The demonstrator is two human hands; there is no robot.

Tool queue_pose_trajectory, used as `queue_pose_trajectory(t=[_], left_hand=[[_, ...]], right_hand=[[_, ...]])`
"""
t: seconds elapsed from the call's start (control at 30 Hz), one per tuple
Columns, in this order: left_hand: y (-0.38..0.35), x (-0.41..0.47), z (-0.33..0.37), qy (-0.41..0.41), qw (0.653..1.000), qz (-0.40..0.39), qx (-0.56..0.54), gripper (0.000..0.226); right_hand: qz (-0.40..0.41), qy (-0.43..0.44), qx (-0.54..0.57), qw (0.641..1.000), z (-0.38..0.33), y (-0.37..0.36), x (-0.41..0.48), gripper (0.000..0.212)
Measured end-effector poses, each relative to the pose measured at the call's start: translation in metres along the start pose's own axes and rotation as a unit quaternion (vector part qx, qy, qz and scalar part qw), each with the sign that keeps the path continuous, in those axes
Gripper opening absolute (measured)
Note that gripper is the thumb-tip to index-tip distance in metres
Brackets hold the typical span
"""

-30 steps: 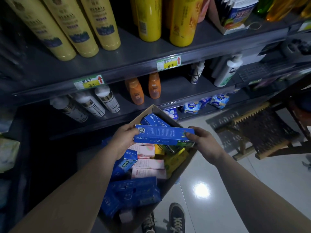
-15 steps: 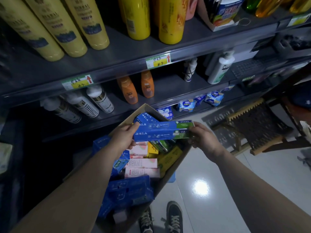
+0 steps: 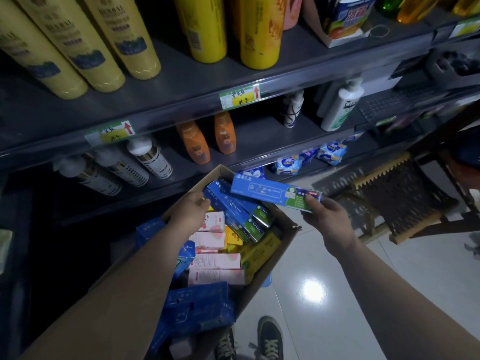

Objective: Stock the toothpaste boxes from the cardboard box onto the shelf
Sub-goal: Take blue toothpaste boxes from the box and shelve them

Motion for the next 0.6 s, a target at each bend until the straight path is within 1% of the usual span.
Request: queue_pose_trajectory(t=[0.07,0.1,0.17,0.33,0.43,0.5,0.6], left_hand=[[-0.004,0.011,0.000,-0.014,0.999,-0.009,0.033,0.040],[-0.006,0.016,0.000,-0.019,0.998,-0.007,0.060,0.042],[-0.010,0.027,0.003,-0.034,0.992,-0.002,0.121,0.045],[-0.023,0.049,0.010,-0.047,0.983,0.013,0.177,0.042],[-0.029,0.055,0.011,-0.047,0.972,0.029,0.227,0.049],[-0.031,0.057,0.008,-0.044,0.971,0.041,0.233,0.050],[-0.030,0.060,0.009,-0.046,0.984,0.053,0.164,0.041]], right_hand=[[0.014,-0.006,0.018,1.000,0.000,0.002,0.005,0.010],[0.018,-0.010,0.029,0.999,-0.001,0.003,0.007,0.010],[0.019,-0.019,0.043,0.999,-0.001,0.002,0.011,0.010],[0.016,-0.035,0.066,0.997,0.007,-0.001,0.023,0.012],[0.014,-0.045,0.079,0.996,0.013,-0.002,0.025,0.012],[0.014,-0.047,0.076,0.996,0.016,-0.001,0.025,0.013],[0.009,-0.066,0.093,0.993,0.020,-0.001,0.025,0.014]])
Point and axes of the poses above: each hand's wrist, its own x-axis towards the middle knuckle, its own y-axis out of the back of the hand, z = x × y, the point moved 3 cm from there along x, towards the middle knuckle, and after that the axes turned 1 degree about y, right-handed, at the moved point
